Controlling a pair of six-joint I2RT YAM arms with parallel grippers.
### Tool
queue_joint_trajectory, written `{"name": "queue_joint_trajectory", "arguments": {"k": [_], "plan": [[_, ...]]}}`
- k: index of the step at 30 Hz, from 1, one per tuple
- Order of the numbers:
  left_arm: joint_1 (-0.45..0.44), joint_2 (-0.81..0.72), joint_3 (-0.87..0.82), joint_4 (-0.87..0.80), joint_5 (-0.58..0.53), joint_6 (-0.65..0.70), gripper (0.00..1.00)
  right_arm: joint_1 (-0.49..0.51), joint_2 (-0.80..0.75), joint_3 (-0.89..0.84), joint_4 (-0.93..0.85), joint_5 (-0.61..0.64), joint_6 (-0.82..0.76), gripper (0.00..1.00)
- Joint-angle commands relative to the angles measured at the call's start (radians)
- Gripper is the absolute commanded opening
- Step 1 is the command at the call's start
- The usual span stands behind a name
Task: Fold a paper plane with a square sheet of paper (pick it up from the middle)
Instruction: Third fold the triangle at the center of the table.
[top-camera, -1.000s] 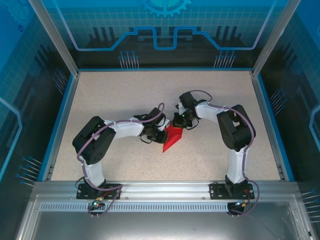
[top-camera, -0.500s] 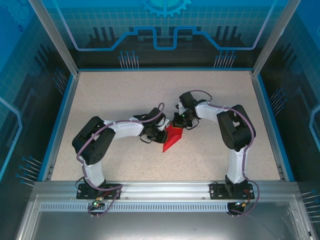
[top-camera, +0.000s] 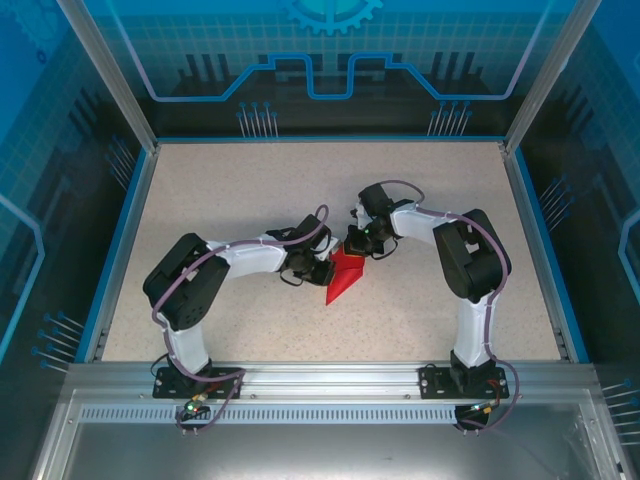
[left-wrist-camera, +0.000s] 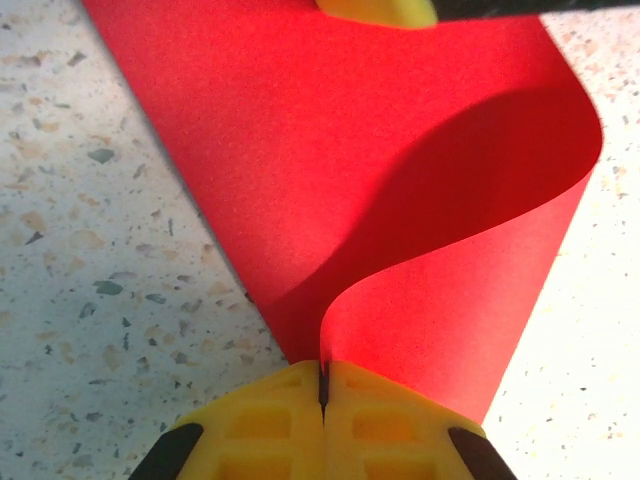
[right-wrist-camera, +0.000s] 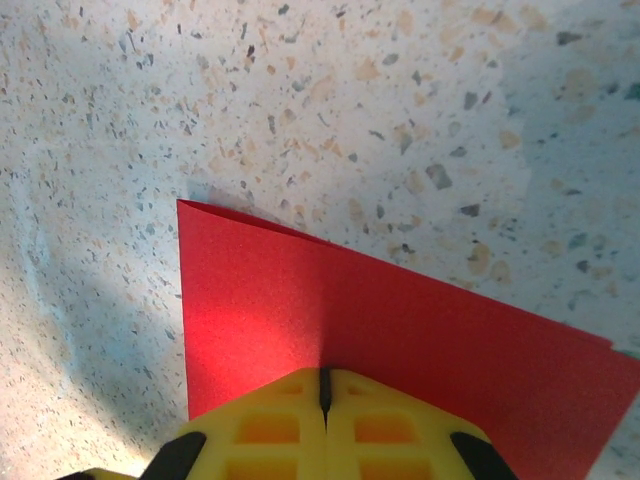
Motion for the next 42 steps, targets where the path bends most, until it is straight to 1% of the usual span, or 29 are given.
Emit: {"name": "queue_joint_trajectory", "arguments": {"k": [1,8,12,18,20,22,25,27,30,33,35,38,42], "plan": [[0.000,0.024,0.020,-0.009,-0.010,0.020,0.03,0.001,0.053,-0.033,-0.025,-0.005,0.003,0.00],[0.001,0.033,0.024,-0.013,-0.011,0.026,0.03,-0.003,0.052,-0.042,-0.016,-0.009,0.011,0.00],[0.000,0.042,0.005,-0.004,-0.008,0.023,0.03,-0.020,0.010,-0.055,0.010,-0.037,0.022,0.01],[0.000,0.044,-0.019,0.010,0.001,0.023,0.02,-0.123,-0.215,-0.223,0.193,-0.154,0.118,0.05],[0.000,0.042,-0.021,0.013,0.003,0.025,0.02,-0.142,-0.312,-0.291,0.232,-0.167,0.144,0.07],[0.001,0.044,-0.019,0.014,0.005,0.025,0.02,-0.136,-0.399,-0.361,0.262,-0.157,0.167,0.07],[0.000,0.047,-0.015,0.011,0.011,0.027,0.02,-0.088,-0.531,-0.521,0.366,-0.142,0.246,0.06],[0.000,0.047,-0.017,0.011,0.012,0.027,0.02,-0.015,-0.596,-0.620,0.449,-0.095,0.313,0.06],[0.000,0.048,-0.021,0.013,0.011,0.026,0.02,0.123,-0.635,-0.707,0.544,-0.011,0.400,0.03],[0.000,0.054,-0.021,0.013,0.011,0.027,0.02,0.227,-0.623,-0.749,0.630,0.045,0.460,0.03],[0.000,0.060,-0.023,0.019,0.014,0.025,0.02,0.270,-0.592,-0.752,0.677,0.063,0.485,0.03],[0.000,0.070,-0.022,0.019,0.015,0.024,0.02,0.308,-0.531,-0.727,0.739,0.063,0.502,0.01],[0.000,0.070,-0.027,0.023,0.013,0.022,0.02,0.334,-0.442,-0.672,0.751,0.058,0.507,0.00]]}}
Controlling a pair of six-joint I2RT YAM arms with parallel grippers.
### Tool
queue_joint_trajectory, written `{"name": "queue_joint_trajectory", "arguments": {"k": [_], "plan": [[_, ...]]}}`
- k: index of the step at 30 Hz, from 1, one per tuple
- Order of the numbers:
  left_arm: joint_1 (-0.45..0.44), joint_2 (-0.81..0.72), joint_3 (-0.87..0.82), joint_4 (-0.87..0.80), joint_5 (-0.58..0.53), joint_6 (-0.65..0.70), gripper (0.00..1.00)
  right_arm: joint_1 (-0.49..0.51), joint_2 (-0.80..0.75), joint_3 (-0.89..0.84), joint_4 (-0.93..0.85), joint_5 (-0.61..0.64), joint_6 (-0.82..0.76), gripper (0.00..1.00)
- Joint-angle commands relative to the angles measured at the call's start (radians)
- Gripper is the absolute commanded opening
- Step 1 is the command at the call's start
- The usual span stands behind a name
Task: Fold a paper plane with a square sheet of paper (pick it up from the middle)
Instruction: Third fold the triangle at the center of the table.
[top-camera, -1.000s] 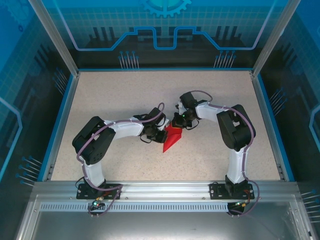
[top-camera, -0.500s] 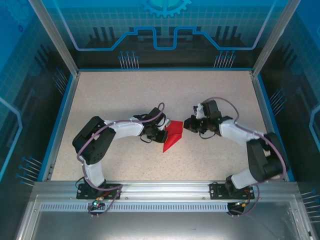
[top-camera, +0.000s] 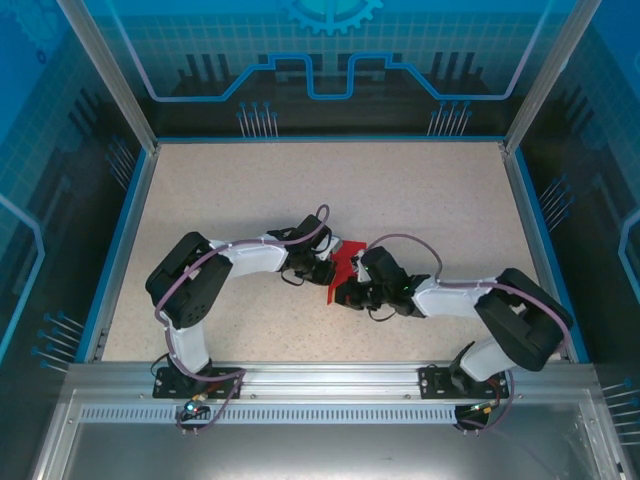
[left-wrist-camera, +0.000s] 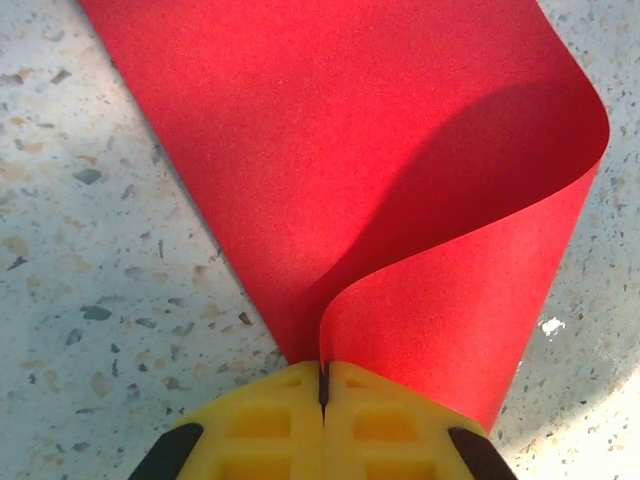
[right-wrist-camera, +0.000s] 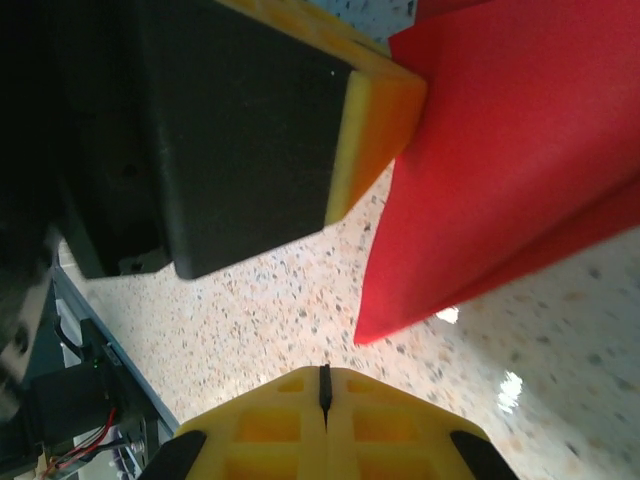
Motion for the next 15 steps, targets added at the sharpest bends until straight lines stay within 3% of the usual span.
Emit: {"name": "queue_joint_trajectory", "arguments": {"k": [1,15], "plan": [[0.000,0.053,-0.029,-0.005,0.001,0.021,0.02,0.027,0.069,0.050,0.087,0.027,0.042,0.00],[0.000,0.055,-0.030,-0.012,-0.005,0.031,0.02,0.041,0.225,0.048,0.134,0.038,0.057,0.00]]}}
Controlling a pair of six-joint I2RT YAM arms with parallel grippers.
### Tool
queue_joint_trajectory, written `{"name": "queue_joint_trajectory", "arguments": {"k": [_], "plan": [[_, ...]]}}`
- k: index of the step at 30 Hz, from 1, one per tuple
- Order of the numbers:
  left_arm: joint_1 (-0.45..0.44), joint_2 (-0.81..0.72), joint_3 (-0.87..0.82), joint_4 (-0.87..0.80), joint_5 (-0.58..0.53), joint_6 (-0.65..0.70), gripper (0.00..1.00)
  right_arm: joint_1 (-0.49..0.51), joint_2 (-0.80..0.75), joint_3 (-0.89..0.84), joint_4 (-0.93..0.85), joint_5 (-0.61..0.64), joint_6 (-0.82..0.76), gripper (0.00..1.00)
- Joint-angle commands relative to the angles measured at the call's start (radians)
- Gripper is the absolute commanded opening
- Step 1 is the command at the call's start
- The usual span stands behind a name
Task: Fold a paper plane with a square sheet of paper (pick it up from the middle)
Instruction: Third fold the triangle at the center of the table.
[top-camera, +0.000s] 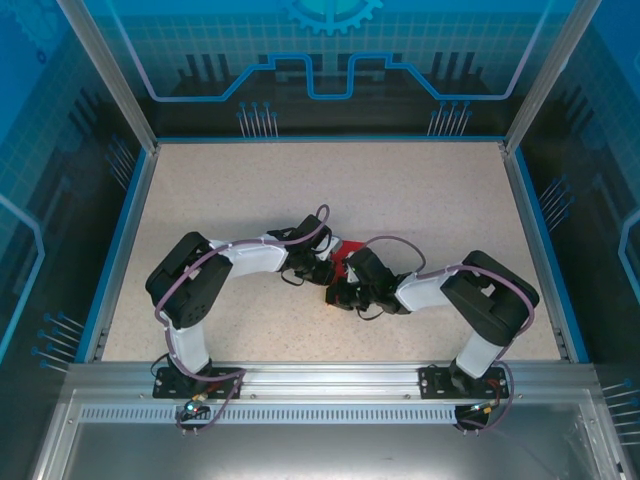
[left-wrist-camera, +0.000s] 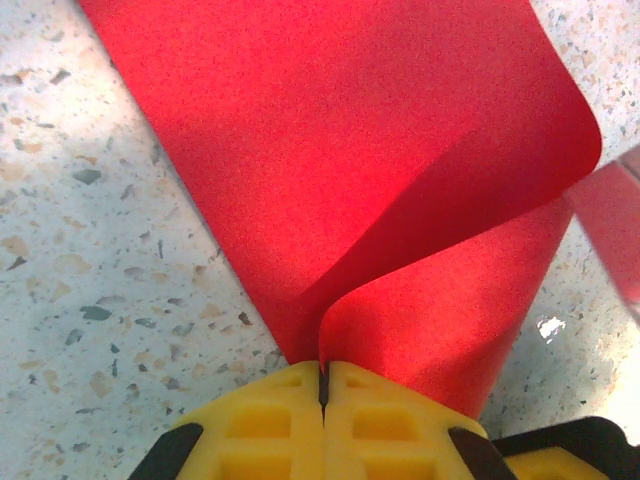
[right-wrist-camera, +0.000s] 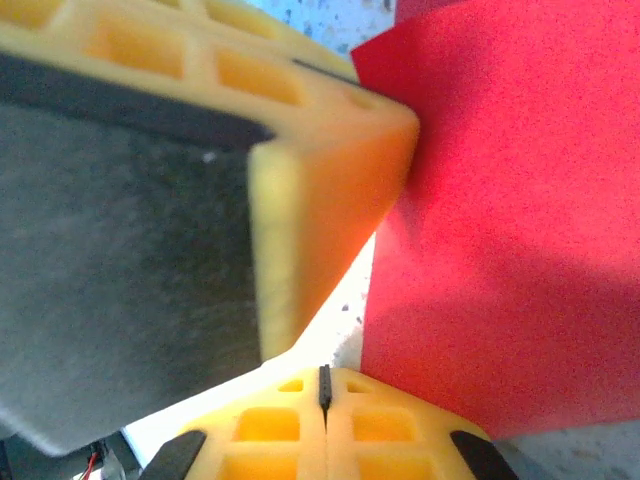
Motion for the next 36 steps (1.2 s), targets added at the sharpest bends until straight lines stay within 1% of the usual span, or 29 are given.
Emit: {"name": "queue_joint_trajectory", "arguments": {"k": [1,3,6,9,11,15,21,25,29,33,36], "plan": [[0.000,0.055,-0.030,-0.012,-0.004,0.029,0.02,0.017,0.045,0.005,0.006,0.032,0.003,0.00],[0.000,0.058,-0.030,-0.014,-0.004,0.029,0.02,0.017,0.044,0.020,-0.051,0.048,-0.006,0.00],[0.001,0.059,-0.030,-0.013,-0.005,0.030,0.02,0.017,-0.003,0.029,-0.101,0.055,-0.019,0.00],[0.000,0.057,-0.031,-0.015,-0.004,0.030,0.02,0.016,-0.072,0.021,-0.103,0.055,-0.024,0.00],[0.000,0.056,-0.033,-0.016,-0.006,0.031,0.02,0.017,-0.093,0.018,-0.091,0.033,-0.026,0.00],[0.000,0.054,-0.032,-0.017,-0.007,0.030,0.02,0.025,-0.076,0.023,-0.062,0.005,-0.018,0.00],[0.000,0.054,-0.031,-0.015,-0.003,0.029,0.02,0.035,-0.009,0.033,-0.101,0.050,-0.011,0.00],[0.000,0.054,-0.031,-0.017,-0.004,0.030,0.02,0.035,0.028,0.048,-0.158,0.062,-0.017,0.00],[0.000,0.055,-0.029,-0.020,-0.005,0.032,0.01,0.029,-0.023,0.044,-0.162,0.054,-0.024,0.00],[0.000,0.053,-0.029,-0.022,-0.007,0.031,0.01,-0.015,-0.111,0.021,-0.153,0.036,-0.033,0.00],[0.000,0.054,-0.028,-0.023,-0.008,0.031,0.01,-0.068,-0.133,0.002,-0.121,-0.001,-0.044,0.00]]}}
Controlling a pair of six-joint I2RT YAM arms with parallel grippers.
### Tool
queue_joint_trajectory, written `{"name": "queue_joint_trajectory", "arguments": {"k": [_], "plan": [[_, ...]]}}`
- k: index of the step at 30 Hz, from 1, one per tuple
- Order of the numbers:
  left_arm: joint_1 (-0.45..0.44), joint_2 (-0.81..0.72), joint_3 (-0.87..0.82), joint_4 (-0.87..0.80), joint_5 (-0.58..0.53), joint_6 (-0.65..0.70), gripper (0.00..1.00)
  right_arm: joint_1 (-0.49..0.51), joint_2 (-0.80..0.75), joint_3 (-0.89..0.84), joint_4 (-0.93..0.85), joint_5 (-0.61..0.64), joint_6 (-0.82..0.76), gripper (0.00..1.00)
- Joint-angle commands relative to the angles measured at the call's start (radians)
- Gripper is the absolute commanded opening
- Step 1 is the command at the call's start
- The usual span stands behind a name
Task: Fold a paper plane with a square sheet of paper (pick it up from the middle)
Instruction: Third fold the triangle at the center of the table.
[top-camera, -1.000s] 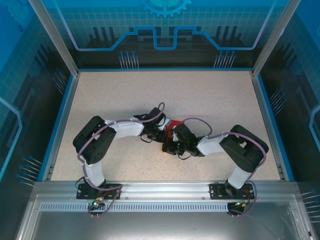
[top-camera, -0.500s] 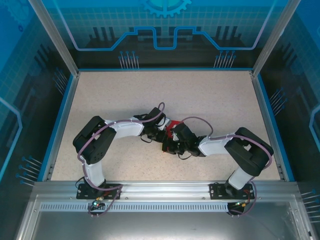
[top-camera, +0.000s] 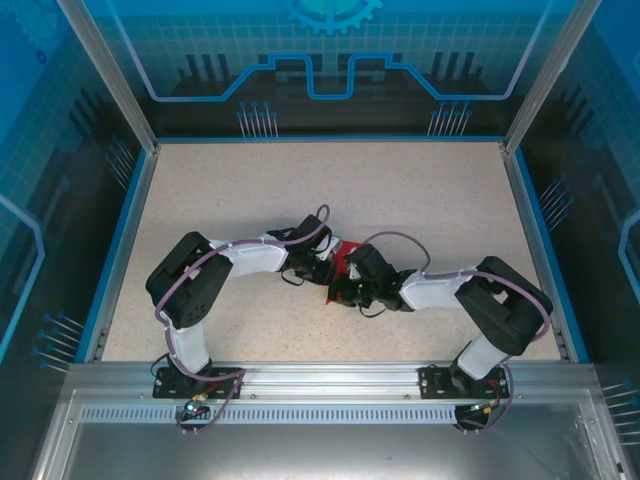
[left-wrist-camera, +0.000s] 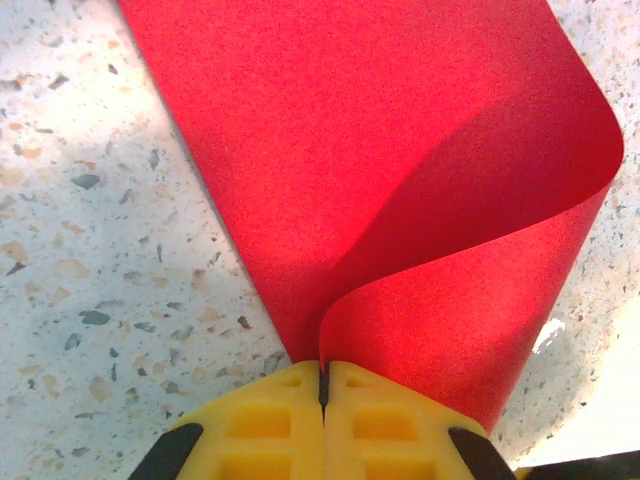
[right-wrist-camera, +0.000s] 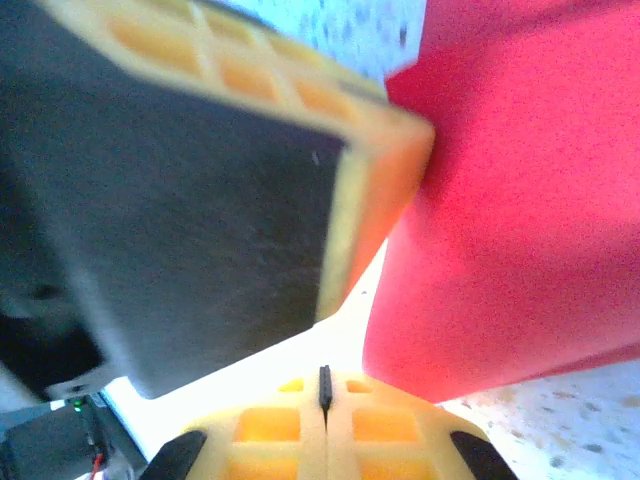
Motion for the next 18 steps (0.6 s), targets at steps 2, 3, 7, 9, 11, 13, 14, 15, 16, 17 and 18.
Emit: {"name": "queue_joint_trajectory", "arguments": {"k": [2,3,7,9,11,13,14,15,16,17,18], "plan": [[0.000,0.053,-0.026,-0.026,-0.007,0.027,0.01,-0.069,-0.027,-0.026,0.052,-0.064,-0.027,0.00],[0.001,0.053,-0.026,-0.026,-0.007,0.027,0.02,-0.074,-0.024,-0.024,0.057,-0.074,-0.029,0.00],[0.000,0.056,-0.025,-0.024,-0.008,0.025,0.02,-0.078,0.004,-0.015,0.050,-0.070,-0.033,0.00],[0.000,0.058,-0.025,-0.025,-0.005,0.026,0.02,-0.080,0.026,-0.022,0.059,-0.065,-0.028,0.00],[0.000,0.059,-0.021,-0.026,-0.004,0.025,0.02,-0.083,0.043,-0.036,0.060,-0.046,-0.025,0.00],[0.000,0.059,-0.020,-0.029,-0.004,0.026,0.02,-0.088,0.067,-0.057,0.094,-0.044,-0.013,0.00],[0.001,0.059,-0.021,-0.029,-0.005,0.029,0.01,-0.088,0.077,-0.062,0.098,-0.045,-0.012,0.00],[0.000,0.059,-0.022,-0.030,-0.005,0.030,0.02,-0.088,0.089,-0.061,0.099,-0.045,-0.015,0.00],[0.000,0.059,-0.022,-0.031,-0.004,0.032,0.01,-0.087,0.096,-0.063,0.099,-0.044,-0.014,0.00],[0.000,0.061,-0.022,-0.030,-0.003,0.032,0.01,-0.088,0.101,-0.067,0.104,-0.044,-0.010,0.00],[0.001,0.061,-0.022,-0.031,-0.002,0.032,0.02,-0.088,0.098,-0.074,0.117,-0.043,-0.008,0.00]]}}
